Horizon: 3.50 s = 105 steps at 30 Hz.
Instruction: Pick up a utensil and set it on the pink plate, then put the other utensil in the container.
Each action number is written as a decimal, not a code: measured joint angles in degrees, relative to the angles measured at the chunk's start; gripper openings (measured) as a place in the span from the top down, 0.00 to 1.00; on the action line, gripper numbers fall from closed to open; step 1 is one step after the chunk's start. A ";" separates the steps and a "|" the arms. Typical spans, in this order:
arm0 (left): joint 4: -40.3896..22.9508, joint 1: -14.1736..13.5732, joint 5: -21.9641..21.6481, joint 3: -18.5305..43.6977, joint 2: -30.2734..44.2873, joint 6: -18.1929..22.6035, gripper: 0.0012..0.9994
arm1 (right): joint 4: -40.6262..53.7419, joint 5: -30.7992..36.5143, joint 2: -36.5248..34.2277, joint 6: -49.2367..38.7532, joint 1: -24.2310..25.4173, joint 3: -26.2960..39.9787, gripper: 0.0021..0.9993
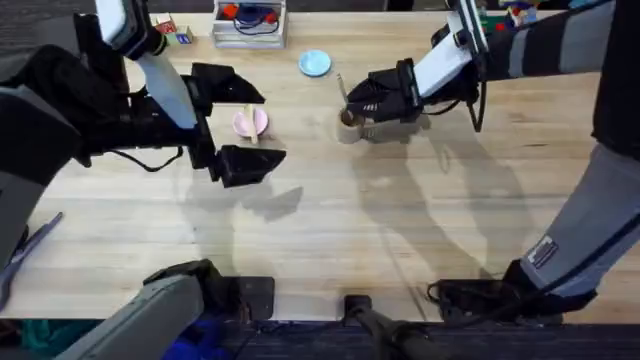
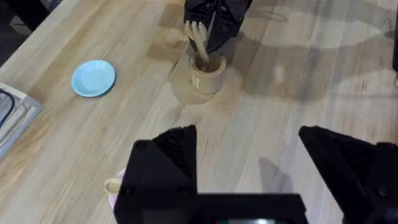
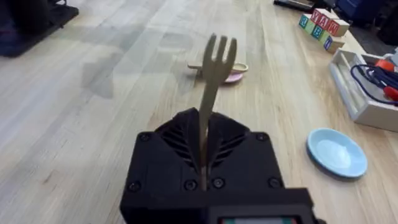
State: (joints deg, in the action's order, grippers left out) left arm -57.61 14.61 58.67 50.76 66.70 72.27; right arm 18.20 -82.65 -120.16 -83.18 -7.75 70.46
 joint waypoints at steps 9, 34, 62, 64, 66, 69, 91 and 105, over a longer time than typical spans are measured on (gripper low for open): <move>-0.02 0.00 0.00 0.00 0.00 0.00 0.01 | -0.04 -0.02 -2.20 0.00 -0.11 0.09 0.97; -0.01 0.00 0.00 0.00 0.00 0.00 0.01 | -0.07 -0.04 -2.69 0.00 -0.13 0.11 0.87; -0.02 0.00 0.00 0.00 0.00 0.00 0.01 | -0.07 -0.04 -2.69 -0.01 -0.13 0.11 0.79; -0.02 0.00 0.00 0.00 0.00 0.00 0.01 | -0.07 -0.04 -2.69 -0.02 -0.13 0.11 0.79; -0.02 0.00 0.00 0.00 0.00 0.00 0.01 | -0.07 -0.04 -2.69 -0.02 -0.13 0.11 0.79; -0.02 0.00 0.00 0.00 0.00 0.00 0.01 | -0.07 -0.04 -2.69 -0.02 -0.13 0.11 0.79; -0.02 0.00 0.01 0.00 0.00 0.00 0.01 | 15.76 -0.13 -1.22 -3.04 -1.08 11.52 0.27; 0.00 0.00 0.00 0.00 0.00 0.00 0.01 | 31.88 12.28 4.22 -2.75 -6.82 22.94 0.01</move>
State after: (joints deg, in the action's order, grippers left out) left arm -57.61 14.61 58.67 50.76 66.70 72.27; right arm 50.08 -70.37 -115.94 -85.93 -14.57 93.40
